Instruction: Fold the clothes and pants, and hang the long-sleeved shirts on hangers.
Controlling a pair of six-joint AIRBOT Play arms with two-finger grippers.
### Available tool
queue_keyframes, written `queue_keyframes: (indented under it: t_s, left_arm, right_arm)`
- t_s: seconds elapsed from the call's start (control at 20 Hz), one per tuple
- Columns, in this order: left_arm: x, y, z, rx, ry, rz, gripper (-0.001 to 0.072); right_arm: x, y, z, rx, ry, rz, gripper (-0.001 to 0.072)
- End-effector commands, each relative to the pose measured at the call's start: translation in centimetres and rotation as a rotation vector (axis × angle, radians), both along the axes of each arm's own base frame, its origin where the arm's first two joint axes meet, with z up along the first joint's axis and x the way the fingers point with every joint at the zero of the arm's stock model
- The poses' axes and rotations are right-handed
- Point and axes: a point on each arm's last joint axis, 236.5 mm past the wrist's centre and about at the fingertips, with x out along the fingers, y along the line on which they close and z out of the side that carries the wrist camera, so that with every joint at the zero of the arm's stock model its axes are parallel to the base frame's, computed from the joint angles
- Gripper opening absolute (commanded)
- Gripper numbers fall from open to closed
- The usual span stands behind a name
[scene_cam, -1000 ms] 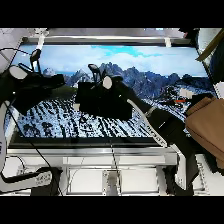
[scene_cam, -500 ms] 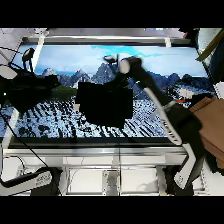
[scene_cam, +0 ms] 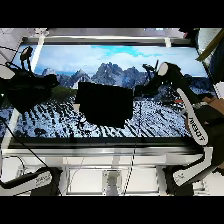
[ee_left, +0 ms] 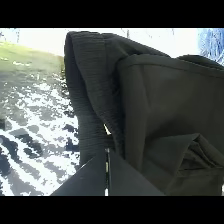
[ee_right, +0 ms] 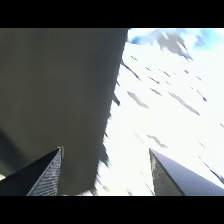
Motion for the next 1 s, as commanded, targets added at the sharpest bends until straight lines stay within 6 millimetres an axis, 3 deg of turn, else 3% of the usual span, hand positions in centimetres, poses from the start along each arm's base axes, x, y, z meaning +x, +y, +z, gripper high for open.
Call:
queue_keyframes:
  t_s: [0.0,0.3,0.6,0.8,0.85,0.9,0.95]
  left_arm:
    - [0.0,0.0,0.0,0.000,0.000,0.000,0.0017]
    - [0.0,0.0,0.0,0.000,-0.001,0.000,0.0017]
    - [0.0,0.0,0.0,0.000,0.000,0.000,0.0017]
    - [0.1,-0.6,0.4,-0.036,-0.006,0.000,0.0017]
    - [0.1,-0.8,0.5,-0.046,-0.007,-0.001,0.0017]
    - [0.1,-0.9,0.6,-0.051,-0.008,-0.001,0.0017]
    - [0.1,-0.9,0.6,-0.052,-0.008,0.000,0.0017]
  right_arm:
    - [2.4,0.9,-2.2,0.153,-0.037,-0.180,0.0636]
    - [-0.3,2.8,-7.1,0.219,0.167,-0.185,0.0636]
    - [-0.6,7.2,-5.2,0.375,0.123,-0.061,0.0624]
    - [-2.5,9.1,-4.8,0.398,0.149,0.025,0.0462]
    - [-2.5,9.7,-4.7,0.407,0.147,0.027,0.0309]
    - [-2.2,10.3,-4.2,0.434,0.142,0.012,0.0066]
    - [-1.7,10.6,-3.5,0.454,0.130,0.005,0.0009]
